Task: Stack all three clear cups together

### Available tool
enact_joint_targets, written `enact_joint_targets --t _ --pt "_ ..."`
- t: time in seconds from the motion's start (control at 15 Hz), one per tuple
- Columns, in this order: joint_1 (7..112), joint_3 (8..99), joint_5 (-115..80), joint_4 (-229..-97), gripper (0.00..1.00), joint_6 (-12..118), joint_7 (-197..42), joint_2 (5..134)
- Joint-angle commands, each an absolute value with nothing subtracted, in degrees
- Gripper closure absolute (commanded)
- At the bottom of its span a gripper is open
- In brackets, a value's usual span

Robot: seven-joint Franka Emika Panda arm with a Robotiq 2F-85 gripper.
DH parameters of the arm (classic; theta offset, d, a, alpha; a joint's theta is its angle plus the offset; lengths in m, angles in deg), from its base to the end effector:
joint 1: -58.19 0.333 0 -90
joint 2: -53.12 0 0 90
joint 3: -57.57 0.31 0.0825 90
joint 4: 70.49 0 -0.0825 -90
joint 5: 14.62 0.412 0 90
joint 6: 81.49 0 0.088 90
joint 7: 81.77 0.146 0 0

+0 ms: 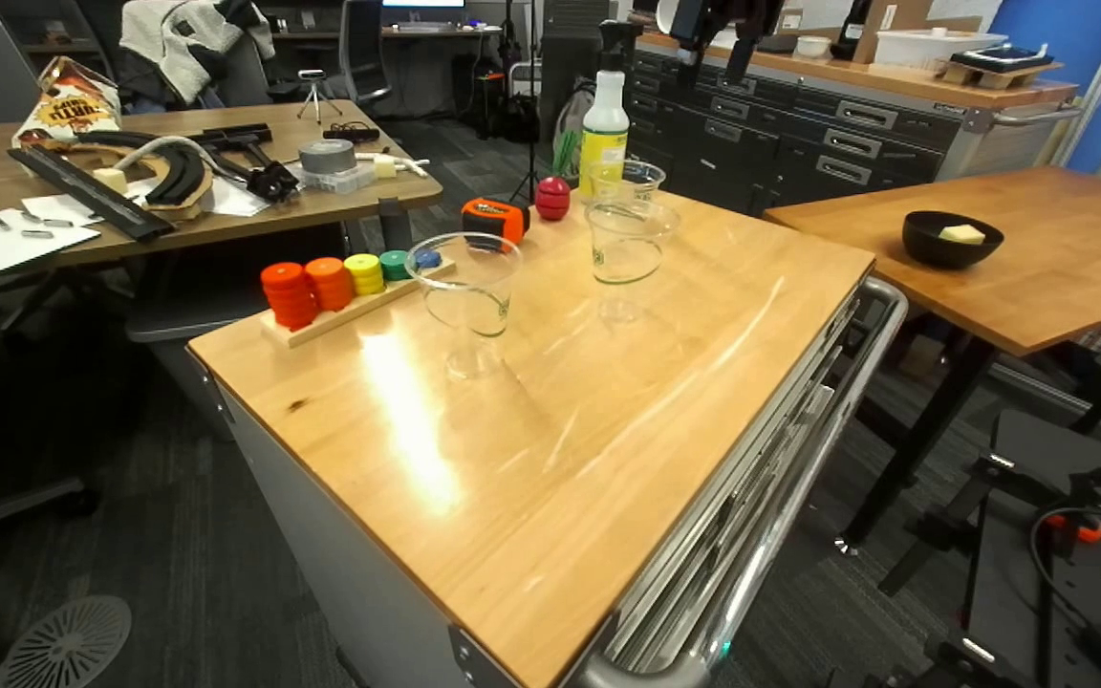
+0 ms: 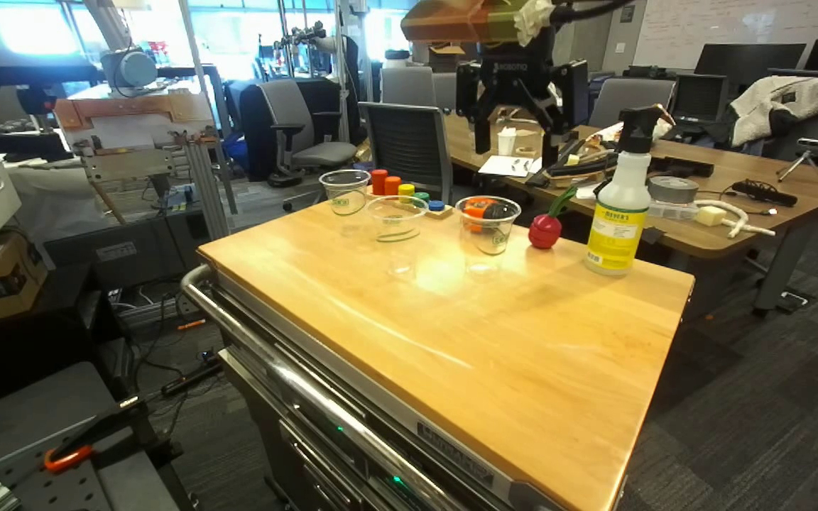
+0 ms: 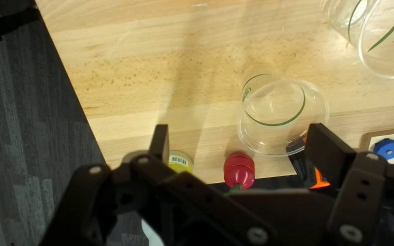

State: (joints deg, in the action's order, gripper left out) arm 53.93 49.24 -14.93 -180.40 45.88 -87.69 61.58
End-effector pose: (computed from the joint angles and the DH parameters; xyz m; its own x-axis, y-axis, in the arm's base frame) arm 0.6236 -0.1377 0.3749 0.9824 -0.1054 0.1543 -0.1132 -0.9927 0.0422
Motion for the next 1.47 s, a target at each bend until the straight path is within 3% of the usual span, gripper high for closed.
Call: enact_joint_targets --t 0.0,1.0,1.07,1.13,1.4 --pt "52.4 50.5 -11.9 -172.1 0.0 43.8 -87.1 69.2" --pt "50.2 52.6 -10.7 -159.8 0.0 37.9 -87.7 83.6" --pt "49.9 52.8 -10.5 -159.6 0.25 37.5 -87.8 84.0" --pt "49.8 52.8 -10.6 -159.3 0.27 37.3 -87.8 84.2" --pt "49.2 53.6 -9.6 -158.4 0.58 36.7 -88.1 84.2"
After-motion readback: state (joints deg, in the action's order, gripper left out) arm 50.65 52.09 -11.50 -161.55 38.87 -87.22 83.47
